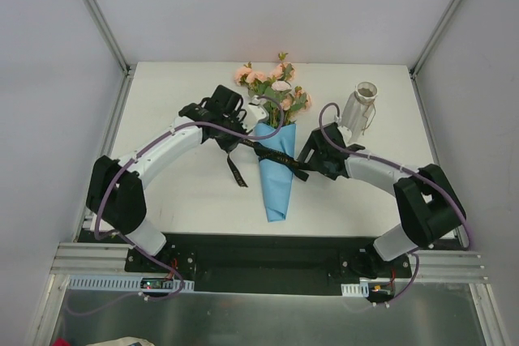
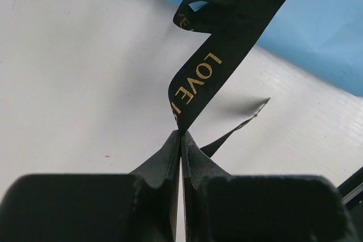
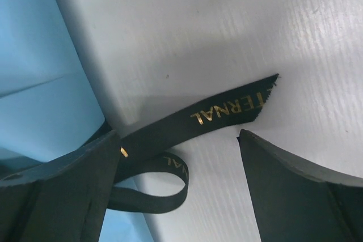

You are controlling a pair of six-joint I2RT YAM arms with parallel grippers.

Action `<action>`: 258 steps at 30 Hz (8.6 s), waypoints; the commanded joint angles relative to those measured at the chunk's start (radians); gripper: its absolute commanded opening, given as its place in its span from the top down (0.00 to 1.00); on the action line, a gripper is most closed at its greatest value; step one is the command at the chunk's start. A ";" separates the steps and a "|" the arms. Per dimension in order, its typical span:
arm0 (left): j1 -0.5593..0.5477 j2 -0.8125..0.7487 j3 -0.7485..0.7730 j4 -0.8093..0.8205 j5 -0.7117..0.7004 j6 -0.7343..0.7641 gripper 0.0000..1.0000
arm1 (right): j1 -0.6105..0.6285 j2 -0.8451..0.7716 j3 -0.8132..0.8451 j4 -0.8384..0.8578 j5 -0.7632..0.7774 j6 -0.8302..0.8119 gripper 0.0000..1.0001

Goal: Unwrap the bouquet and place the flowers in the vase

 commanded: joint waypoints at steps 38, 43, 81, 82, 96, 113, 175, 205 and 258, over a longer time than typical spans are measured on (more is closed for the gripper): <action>0.002 -0.085 0.004 -0.066 -0.064 0.023 1.00 | 0.014 -0.065 -0.019 0.224 -0.128 0.190 0.29; 0.000 -0.086 0.005 -0.066 -0.069 0.020 1.00 | 0.045 -0.083 -0.003 0.245 -0.120 0.161 0.35; 0.000 -0.074 0.010 -0.066 -0.131 0.012 1.00 | 0.065 -0.126 0.030 0.140 -0.117 0.164 0.99; 0.003 -0.073 0.010 -0.066 -0.139 0.005 1.00 | 0.065 -0.140 0.036 0.132 -0.110 0.159 0.99; 0.380 -0.109 0.073 -0.103 -0.165 -0.109 1.00 | -0.025 -0.445 0.031 -0.139 0.083 0.017 0.99; 0.602 -0.267 -0.036 -0.101 -0.247 -0.114 0.01 | -0.040 -0.643 0.068 -0.512 0.477 -0.161 0.08; 0.533 -0.416 -0.200 -0.164 -0.081 -0.106 0.01 | 0.920 0.228 0.133 -0.157 0.703 -0.887 0.04; 0.533 -0.412 -0.144 -0.171 -0.055 -0.112 0.01 | 0.919 -0.019 0.076 0.233 1.033 -0.955 0.09; 0.533 -0.419 -0.118 -0.184 -0.052 -0.086 0.01 | 0.824 0.036 0.096 0.923 1.125 -1.493 0.02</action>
